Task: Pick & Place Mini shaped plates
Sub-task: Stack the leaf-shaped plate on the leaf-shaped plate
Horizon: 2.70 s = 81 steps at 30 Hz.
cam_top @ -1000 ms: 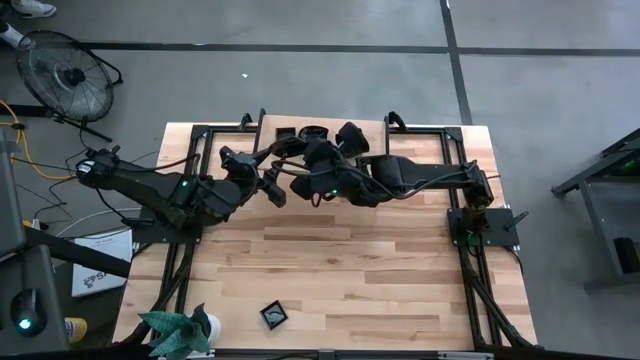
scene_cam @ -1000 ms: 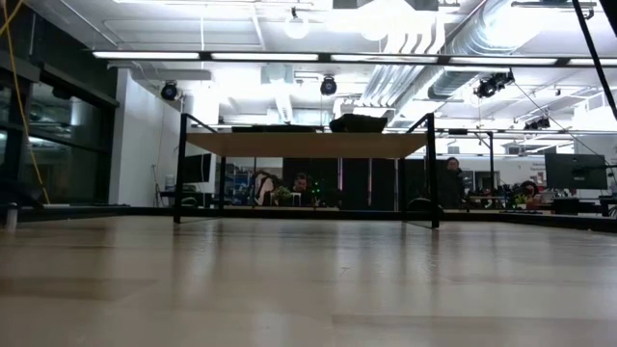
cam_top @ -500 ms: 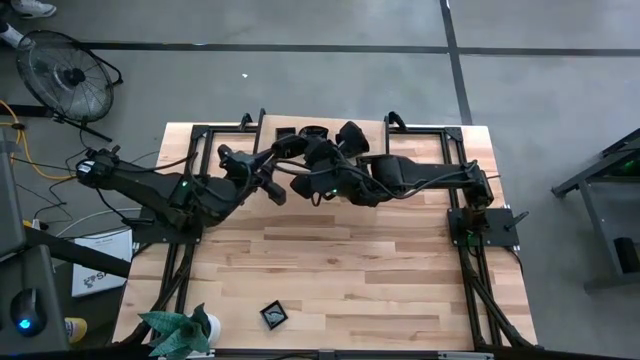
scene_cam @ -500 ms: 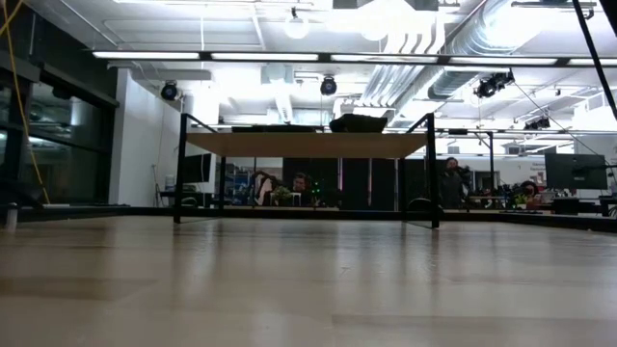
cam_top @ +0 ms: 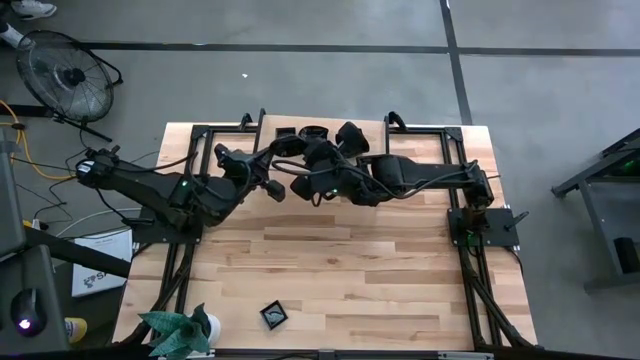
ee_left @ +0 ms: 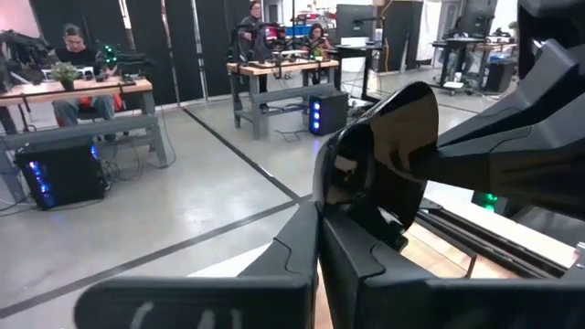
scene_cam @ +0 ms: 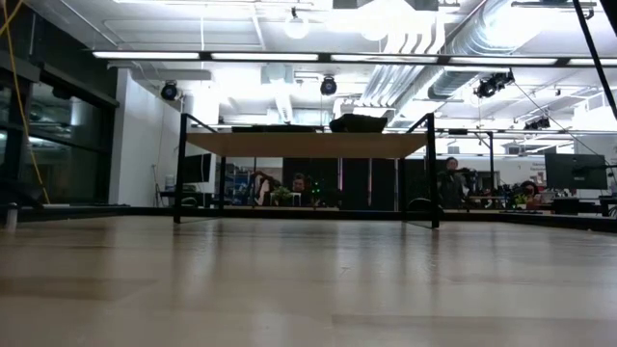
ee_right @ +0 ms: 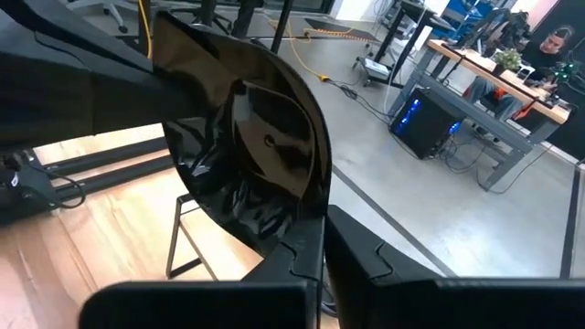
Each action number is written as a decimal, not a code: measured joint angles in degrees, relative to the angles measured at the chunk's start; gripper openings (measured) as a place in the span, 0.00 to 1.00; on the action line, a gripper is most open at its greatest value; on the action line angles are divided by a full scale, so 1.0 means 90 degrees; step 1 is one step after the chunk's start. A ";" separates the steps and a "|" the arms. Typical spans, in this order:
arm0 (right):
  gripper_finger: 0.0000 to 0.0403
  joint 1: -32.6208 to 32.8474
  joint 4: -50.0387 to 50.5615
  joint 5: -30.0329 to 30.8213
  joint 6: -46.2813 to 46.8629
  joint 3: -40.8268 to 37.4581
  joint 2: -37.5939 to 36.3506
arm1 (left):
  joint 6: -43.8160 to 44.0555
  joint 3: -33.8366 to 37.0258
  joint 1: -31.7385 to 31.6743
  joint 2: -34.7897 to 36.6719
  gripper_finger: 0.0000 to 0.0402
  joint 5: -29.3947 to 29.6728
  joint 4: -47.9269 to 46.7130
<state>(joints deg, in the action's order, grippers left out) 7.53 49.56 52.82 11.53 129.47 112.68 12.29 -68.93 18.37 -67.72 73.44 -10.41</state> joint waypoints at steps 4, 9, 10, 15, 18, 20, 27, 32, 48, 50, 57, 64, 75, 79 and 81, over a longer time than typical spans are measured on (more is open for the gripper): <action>0.06 0.0000 -0.0022 -0.0081 -0.0007 0.0000 0.0004 | 0.0015 0.0000 0.0000 0.0002 0.00 -0.0072 0.0019; 0.21 0.0002 -0.0124 -0.0090 -0.0069 0.0000 0.0010 | 0.0015 -0.0002 0.0002 -0.0002 0.00 -0.0111 0.0012; 0.24 0.0002 -0.0124 -0.0091 -0.0053 0.0000 0.0010 | 0.0015 -0.0002 0.0002 -0.0002 0.00 -0.0099 0.0009; 0.40 0.0004 -0.0111 -0.0151 -0.0138 0.0000 -0.0047 | 0.0015 -0.0002 0.0000 -0.0002 0.00 -0.0068 -0.0003; 0.45 0.0084 0.0001 -0.0080 -0.0051 0.0003 -0.0281 | 0.0024 -0.0002 0.0000 -0.0002 0.00 0.0169 0.0034; 0.47 0.0170 0.0135 -0.0016 0.0141 0.0005 -0.0521 | 0.0161 -0.0005 -0.0005 -0.0002 0.00 0.0376 0.0063; 0.47 0.0662 0.1194 0.1281 0.1703 -0.0096 -0.0914 | 0.0906 -0.0005 -0.0283 -0.0002 0.00 0.0084 0.0106; 0.47 0.1063 0.1333 0.1731 0.2349 -0.0672 -0.0952 | 0.0405 -0.0002 -0.0796 -0.0002 0.00 -0.1336 0.0902; 0.43 0.1812 -0.2035 0.2981 -0.4173 -0.2601 -0.0952 | 0.2098 -0.0002 -0.1554 -0.0002 0.00 -0.3621 0.1722; 0.42 0.1693 -0.2607 0.3012 -0.5245 -0.2800 -0.0948 | 0.2405 -0.0002 -0.1545 -0.0002 0.00 -0.3685 0.1525; 0.39 0.1317 -0.3552 0.2793 -0.7212 -0.3080 -0.0950 | 0.3098 -0.0002 -0.1542 -0.0005 0.00 -0.3676 0.0898; 0.39 0.1151 -0.3567 0.2726 -0.7550 -0.3077 -0.0952 | 0.3167 -0.0002 -0.1542 -0.0005 0.00 -0.3683 0.0782; 0.34 0.0818 -0.3555 0.2546 -0.8300 -0.3077 -0.0952 | 0.3162 -0.0002 -0.1542 -0.0005 0.00 -0.3813 0.0755; 0.32 0.0726 -0.3538 0.2566 -0.8476 -0.3077 -0.0951 | 0.3160 -0.0002 -0.1542 -0.0005 0.00 -0.3907 0.0750; 0.31 0.0702 -0.3540 0.2586 -0.8548 -0.3077 -0.0950 | 0.3164 -0.0002 -0.1542 -0.0005 0.00 -0.3904 0.0713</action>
<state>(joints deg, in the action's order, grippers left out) 13.85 17.70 76.09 -65.40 101.78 104.13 40.77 -68.95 4.49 -67.77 38.30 -4.00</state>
